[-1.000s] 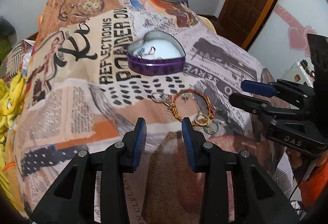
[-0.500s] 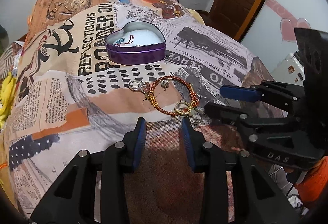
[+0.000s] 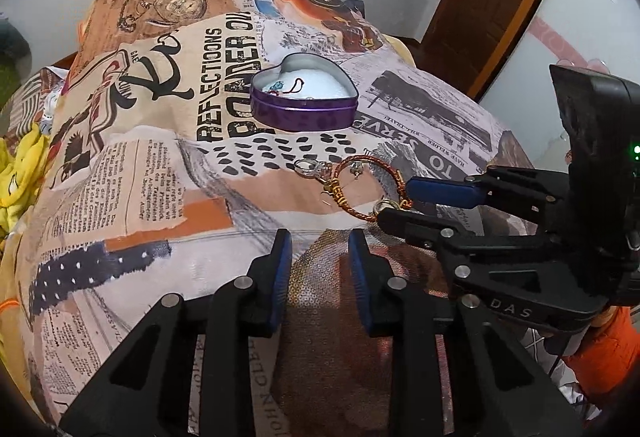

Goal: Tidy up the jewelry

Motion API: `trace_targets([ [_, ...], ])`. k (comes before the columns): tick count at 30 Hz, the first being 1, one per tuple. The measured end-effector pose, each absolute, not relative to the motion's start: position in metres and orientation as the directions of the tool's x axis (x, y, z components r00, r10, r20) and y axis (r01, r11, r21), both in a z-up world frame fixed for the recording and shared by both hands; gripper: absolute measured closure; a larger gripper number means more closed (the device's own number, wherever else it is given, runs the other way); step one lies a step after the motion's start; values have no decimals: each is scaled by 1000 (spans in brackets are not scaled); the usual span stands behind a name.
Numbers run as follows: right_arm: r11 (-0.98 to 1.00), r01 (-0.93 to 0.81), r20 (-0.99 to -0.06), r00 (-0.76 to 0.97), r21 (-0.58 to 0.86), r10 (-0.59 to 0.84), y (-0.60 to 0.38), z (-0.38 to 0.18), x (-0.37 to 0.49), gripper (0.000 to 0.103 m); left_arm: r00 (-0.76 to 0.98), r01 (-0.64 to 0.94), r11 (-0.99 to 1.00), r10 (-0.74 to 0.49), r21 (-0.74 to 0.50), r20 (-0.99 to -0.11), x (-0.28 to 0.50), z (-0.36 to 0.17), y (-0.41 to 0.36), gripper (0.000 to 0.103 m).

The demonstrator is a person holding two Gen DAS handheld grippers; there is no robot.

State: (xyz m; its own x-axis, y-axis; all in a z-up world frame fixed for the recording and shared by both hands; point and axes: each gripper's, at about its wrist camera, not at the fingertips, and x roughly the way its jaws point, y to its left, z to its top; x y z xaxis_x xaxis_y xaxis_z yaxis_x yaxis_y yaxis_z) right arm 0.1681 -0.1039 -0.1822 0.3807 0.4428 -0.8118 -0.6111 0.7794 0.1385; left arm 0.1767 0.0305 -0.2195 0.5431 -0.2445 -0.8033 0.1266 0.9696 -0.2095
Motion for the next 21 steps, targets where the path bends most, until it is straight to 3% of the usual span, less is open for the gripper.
trace_targets([
  [5, 772, -623, -824, 367, 128, 432, -96, -188, 170, 72, 542, 128, 967, -253, -218, -801, 178, -223, 30, 74],
  [10, 772, -626, -833, 367, 108, 414, -95, -191, 171, 82, 542, 127, 966, -259, -227, -799, 177, -224, 32, 74],
  [21, 749, -659, -834, 375, 66, 404, -91, -186, 160, 83, 542, 123, 966, -259, -229, -800, 175, -222, 31, 74],
])
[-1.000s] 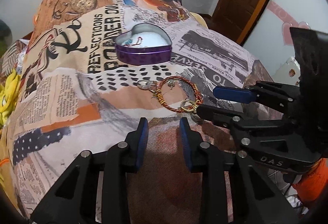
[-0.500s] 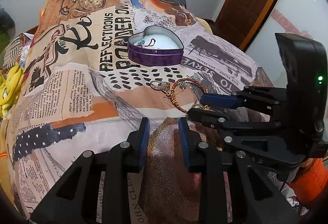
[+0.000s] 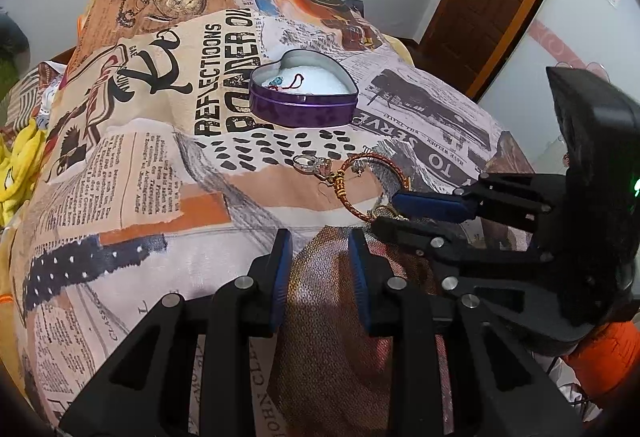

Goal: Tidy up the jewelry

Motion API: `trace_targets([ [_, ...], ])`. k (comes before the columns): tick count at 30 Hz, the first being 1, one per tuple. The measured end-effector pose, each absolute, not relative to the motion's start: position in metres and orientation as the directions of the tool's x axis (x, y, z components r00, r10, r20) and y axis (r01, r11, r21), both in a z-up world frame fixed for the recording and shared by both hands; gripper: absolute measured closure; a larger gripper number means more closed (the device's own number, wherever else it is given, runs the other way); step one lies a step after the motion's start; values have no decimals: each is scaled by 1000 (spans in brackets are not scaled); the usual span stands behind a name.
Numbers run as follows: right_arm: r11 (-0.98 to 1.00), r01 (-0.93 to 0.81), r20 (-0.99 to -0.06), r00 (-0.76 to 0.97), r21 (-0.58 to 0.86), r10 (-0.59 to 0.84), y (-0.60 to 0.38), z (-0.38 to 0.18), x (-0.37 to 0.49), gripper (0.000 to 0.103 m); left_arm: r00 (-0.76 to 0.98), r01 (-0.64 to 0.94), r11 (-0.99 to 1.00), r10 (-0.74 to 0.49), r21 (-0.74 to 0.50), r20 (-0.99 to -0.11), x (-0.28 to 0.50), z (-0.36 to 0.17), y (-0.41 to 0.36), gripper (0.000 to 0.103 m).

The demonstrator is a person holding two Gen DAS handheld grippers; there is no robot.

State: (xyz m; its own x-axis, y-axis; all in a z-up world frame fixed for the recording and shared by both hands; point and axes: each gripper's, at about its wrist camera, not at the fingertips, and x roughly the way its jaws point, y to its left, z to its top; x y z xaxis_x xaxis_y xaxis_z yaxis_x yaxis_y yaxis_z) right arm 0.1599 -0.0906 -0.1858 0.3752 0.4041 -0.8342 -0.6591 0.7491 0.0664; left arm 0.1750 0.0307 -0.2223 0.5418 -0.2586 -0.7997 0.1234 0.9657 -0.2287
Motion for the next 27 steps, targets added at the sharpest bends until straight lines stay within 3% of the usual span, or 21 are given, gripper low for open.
trace_targets([
  [12, 750, -657, -829, 378, 73, 411, -89, -188, 160, 86, 542, 115, 966, -257, -233, -800, 171, -220, 31, 74],
  [27, 830, -553, -768, 497, 79, 404, -138, -151, 159, 86, 497, 174, 948, -319, -267, -807, 182, -222, -4, 74],
])
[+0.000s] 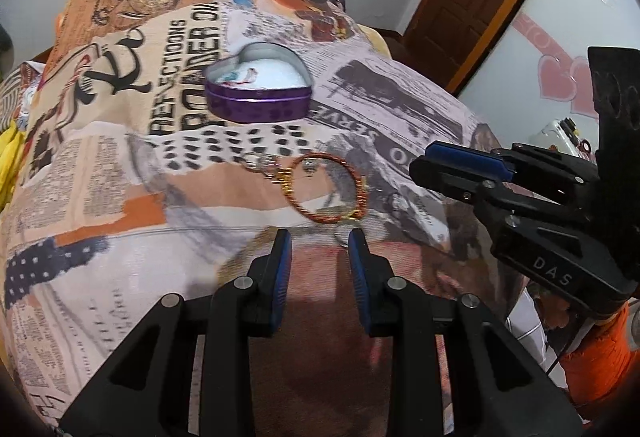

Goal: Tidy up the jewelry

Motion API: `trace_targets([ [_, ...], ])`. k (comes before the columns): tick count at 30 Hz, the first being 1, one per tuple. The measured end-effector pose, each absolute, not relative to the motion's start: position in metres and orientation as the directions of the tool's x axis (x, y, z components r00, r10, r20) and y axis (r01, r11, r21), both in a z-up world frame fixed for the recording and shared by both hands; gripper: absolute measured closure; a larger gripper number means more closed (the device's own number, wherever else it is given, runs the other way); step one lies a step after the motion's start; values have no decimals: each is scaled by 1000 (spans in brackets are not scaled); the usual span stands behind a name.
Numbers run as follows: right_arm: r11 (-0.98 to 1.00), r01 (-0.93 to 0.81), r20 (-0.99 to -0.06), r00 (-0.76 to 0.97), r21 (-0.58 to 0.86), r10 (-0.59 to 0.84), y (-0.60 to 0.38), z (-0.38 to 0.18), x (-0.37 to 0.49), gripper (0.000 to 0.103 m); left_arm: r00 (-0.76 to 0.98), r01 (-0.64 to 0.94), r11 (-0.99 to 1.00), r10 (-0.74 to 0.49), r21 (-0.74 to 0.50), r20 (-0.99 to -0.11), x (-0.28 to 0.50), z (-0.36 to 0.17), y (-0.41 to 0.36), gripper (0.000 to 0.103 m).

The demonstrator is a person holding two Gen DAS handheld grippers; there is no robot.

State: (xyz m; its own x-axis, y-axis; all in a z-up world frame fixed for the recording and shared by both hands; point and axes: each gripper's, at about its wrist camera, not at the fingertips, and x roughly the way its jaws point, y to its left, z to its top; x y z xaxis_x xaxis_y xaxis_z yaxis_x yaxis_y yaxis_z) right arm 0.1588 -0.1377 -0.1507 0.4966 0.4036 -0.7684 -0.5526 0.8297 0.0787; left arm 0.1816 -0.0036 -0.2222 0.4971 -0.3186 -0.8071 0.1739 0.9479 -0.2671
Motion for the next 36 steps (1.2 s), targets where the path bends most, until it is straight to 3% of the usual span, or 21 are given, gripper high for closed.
trace_targets([
  [9, 853, -511, -770, 499, 109, 398, -160, -154, 159, 86, 455, 211, 950, -302, -229, -838, 189, -236, -32, 75],
  [12, 852, -510, -767, 499, 116, 403, -163, -154, 158, 86, 465, 204, 955, -288, -215, -837, 191, -238, -33, 86],
  [17, 850, -513, -764, 498, 121, 410, -163, -154, 157, 86, 471, 191, 955, -291, -225, -833, 193, -239, -29, 92],
  [18, 849, -514, -764, 498, 121, 410, -164, -154, 156, 86, 470, 192, 955, -291, -225, -834, 193, -239, -28, 102],
  [23, 848, -517, -762, 500, 119, 412, -162, -153, 157, 86, 457, 184, 953, -299, -240, -838, 194, -238, -24, 103],
  [26, 848, -516, -761, 500, 122, 413, -162, -152, 158, 86, 440, 186, 947, -318, -261, -840, 195, -238, -23, 97],
  [28, 848, -515, -761, 500, 121, 413, -162, -153, 159, 86, 440, 188, 948, -316, -257, -841, 196, -237, -25, 77],
  [29, 849, -515, -762, 499, 121, 412, -163, -153, 159, 86, 445, 188, 950, -310, -251, -840, 196, -237, -27, 73],
  [36, 851, -510, -764, 498, 124, 410, -165, -153, 160, 86, 455, 189, 958, -282, -218, -845, 208, -241, -36, 72],
])
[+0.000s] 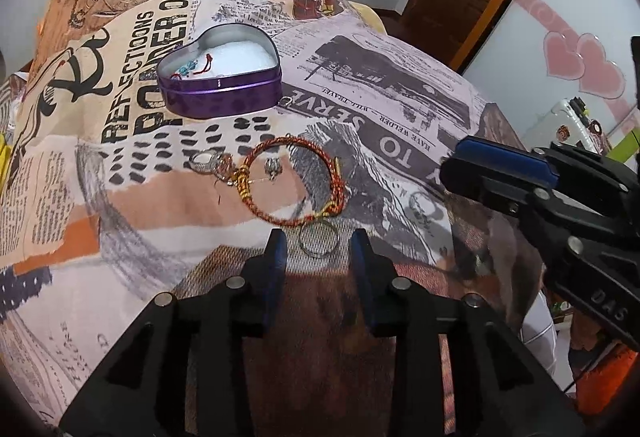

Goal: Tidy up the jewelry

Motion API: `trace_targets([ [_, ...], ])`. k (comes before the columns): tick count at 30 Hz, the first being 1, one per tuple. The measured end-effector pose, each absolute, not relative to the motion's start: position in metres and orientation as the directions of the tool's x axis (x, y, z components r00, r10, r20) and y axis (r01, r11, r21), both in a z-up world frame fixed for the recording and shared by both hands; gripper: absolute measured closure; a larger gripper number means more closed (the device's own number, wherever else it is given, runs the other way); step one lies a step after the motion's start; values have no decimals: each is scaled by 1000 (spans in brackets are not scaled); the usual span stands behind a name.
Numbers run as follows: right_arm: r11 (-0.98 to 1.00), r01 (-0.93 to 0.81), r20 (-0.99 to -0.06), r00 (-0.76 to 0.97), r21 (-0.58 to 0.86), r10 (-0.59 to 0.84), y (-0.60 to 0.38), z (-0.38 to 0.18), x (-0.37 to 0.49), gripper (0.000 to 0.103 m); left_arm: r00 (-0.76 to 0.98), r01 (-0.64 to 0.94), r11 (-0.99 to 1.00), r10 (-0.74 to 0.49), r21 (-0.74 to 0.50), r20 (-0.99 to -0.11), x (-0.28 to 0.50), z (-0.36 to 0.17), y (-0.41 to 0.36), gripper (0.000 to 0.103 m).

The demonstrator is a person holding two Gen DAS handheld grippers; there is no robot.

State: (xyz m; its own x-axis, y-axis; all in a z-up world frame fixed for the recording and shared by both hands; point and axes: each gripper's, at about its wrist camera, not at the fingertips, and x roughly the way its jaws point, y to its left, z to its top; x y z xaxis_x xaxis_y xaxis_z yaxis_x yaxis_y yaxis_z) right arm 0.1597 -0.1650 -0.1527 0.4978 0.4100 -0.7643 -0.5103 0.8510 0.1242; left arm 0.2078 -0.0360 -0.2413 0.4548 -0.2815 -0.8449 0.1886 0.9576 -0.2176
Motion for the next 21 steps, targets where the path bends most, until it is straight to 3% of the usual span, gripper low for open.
trace_targets([
  [2, 853, -508, -764, 500, 124, 408, -167, -152, 160, 86, 462, 186, 961, -271, -206, -845, 210, -242, -37, 82],
  [21, 852, -512, -742, 527, 111, 414, -160, -140, 170, 86, 575, 150, 971, -239, -186, -782, 209, -198, -4, 83],
])
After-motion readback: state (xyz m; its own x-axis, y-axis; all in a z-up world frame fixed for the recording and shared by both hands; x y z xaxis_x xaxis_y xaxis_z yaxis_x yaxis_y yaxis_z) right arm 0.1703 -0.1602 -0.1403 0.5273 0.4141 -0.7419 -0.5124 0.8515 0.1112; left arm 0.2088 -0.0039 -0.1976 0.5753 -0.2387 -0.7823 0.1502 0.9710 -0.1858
